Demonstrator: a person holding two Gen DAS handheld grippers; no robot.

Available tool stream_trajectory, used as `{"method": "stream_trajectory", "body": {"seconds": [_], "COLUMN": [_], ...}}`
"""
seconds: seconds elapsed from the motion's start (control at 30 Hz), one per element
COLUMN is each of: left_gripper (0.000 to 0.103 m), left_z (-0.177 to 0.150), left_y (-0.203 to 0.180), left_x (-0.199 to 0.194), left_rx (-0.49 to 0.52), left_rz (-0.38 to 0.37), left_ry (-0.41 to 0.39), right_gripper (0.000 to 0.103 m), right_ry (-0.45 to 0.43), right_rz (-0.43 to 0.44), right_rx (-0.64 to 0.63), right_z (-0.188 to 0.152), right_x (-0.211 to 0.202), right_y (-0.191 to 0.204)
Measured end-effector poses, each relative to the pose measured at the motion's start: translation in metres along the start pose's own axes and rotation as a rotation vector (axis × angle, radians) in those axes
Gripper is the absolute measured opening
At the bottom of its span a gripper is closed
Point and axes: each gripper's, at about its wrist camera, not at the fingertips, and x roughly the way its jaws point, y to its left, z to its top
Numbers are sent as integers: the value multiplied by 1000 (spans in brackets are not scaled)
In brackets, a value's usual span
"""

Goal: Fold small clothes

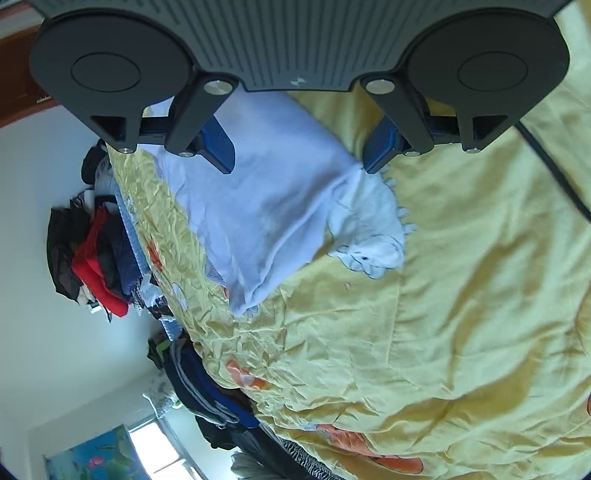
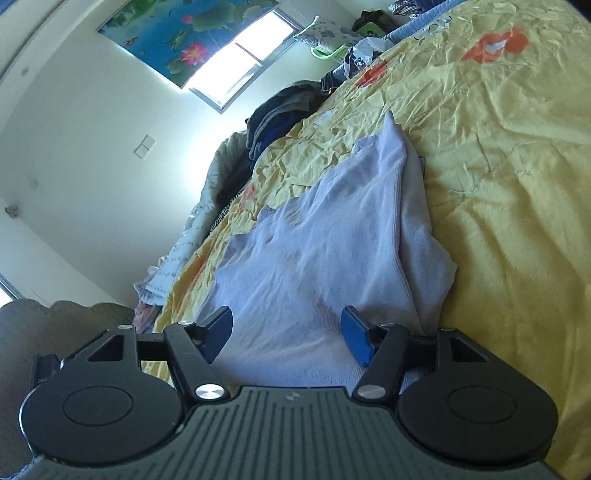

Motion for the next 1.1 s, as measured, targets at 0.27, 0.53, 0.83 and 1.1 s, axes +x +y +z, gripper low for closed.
{"method": "stream_trajectory", "body": {"seconds": [0.27, 0.53, 0.83, 1.1], "left_gripper": [29, 7, 6, 2], "left_z": [-7, -18, -54, -139], "left_y": [-17, -42, -131, -138], "left_x": [10, 2, -4, 43], "left_rx": [45, 197, 537, 881], "left_rz": [153, 255, 87, 38], "left_ry": [-69, -129, -139, 137], "right_gripper": [69, 69, 68, 54], "right_ry": [-23, -30, -57, -74], "right_rz": [84, 132, 223, 305], "right_rx": [73, 118, 233, 416], "right_z": [2, 0, 0, 0], "right_x": [-11, -16, -24, -24], "right_y": [-16, -24, -43, -71]}}
